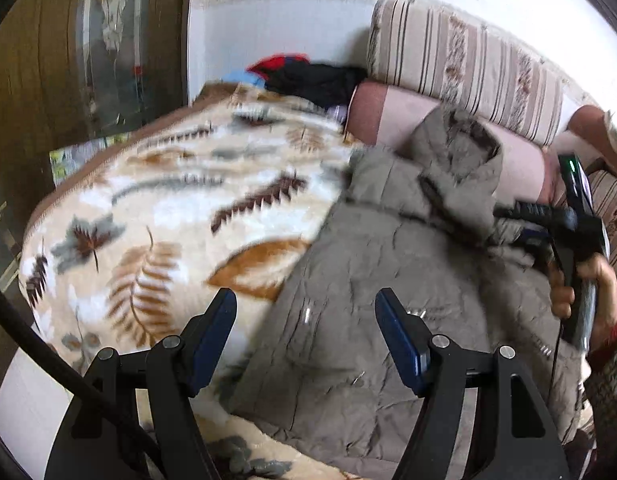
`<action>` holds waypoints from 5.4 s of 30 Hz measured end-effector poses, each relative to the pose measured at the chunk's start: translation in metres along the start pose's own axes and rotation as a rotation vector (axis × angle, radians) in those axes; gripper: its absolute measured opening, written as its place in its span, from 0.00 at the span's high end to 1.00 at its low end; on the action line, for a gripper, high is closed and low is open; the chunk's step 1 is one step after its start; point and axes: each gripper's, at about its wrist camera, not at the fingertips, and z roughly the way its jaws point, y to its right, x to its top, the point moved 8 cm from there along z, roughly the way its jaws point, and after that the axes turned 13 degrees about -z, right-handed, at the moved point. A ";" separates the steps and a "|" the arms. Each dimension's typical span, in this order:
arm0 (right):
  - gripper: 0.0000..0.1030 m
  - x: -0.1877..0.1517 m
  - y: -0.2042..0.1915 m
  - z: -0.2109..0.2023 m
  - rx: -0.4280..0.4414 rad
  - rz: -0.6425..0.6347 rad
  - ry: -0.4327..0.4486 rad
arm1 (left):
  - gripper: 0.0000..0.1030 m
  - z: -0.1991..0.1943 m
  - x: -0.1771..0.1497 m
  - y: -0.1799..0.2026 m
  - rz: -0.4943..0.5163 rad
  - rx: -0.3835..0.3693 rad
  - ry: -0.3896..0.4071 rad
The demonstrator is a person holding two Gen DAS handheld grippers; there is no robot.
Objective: Fold large clothes
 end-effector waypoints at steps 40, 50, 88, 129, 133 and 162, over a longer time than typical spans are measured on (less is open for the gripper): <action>0.17 -0.070 0.200 -0.071 -0.243 0.330 0.210 | 0.67 0.300 0.018 0.249 0.164 -0.131 -0.555; 0.17 -0.075 0.203 -0.055 -0.238 0.350 0.173 | 0.79 0.302 0.078 0.196 0.073 -0.079 -0.432; 0.16 -0.132 0.189 -0.020 -0.332 0.366 -0.091 | 0.23 0.228 -0.007 0.033 0.139 -0.026 -0.367; 0.33 0.101 0.079 0.027 -0.211 0.248 -0.091 | 0.31 0.231 0.024 0.062 0.118 -0.137 -0.184; 0.33 0.160 0.073 0.064 -0.200 0.275 -0.064 | 0.31 0.241 0.025 0.060 0.071 -0.185 -0.232; 0.91 0.305 0.070 0.146 -0.212 0.247 0.030 | 0.27 0.273 0.004 0.054 -0.014 -0.209 -0.413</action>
